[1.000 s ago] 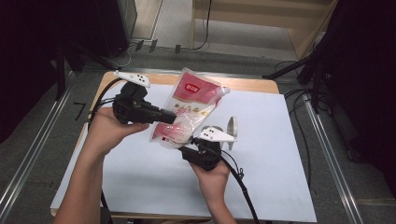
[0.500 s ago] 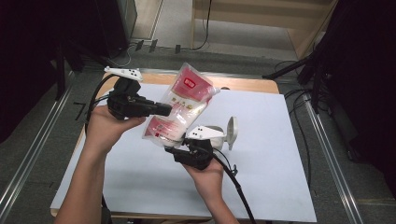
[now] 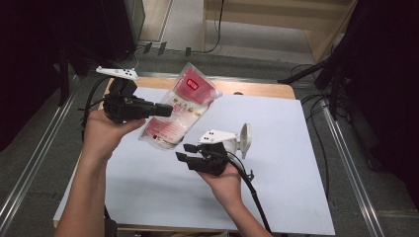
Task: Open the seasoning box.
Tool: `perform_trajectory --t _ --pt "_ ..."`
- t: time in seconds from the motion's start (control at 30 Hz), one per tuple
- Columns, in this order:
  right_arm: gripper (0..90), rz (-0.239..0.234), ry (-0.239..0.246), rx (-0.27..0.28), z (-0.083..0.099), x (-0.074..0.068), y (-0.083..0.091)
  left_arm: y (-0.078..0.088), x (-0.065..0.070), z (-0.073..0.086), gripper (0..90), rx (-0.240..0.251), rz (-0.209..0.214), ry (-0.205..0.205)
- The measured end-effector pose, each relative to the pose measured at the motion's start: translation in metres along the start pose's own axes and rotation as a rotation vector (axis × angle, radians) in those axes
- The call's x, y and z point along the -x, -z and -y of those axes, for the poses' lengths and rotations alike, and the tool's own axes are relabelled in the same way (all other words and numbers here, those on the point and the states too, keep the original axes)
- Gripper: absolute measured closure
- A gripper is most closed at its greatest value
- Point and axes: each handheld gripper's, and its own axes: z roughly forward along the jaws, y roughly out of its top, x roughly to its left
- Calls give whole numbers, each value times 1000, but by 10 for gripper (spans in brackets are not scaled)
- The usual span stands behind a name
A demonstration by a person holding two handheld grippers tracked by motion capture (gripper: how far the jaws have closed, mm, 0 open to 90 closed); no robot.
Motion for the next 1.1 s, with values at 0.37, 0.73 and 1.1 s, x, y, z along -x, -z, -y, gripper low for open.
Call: perform_trajectory --t 0.37,0.73,1.1 --pt "584 -55 88 -66 -2 4 15 -4 -30 13 900 3 -58 54" --pt "583 -89 92 -53 4 9 35 -33 -55 23 900 -20 -83 56" --pt "560 -63 78 -35 22 19 64 -63 -73 28 900 -21 -115 0"
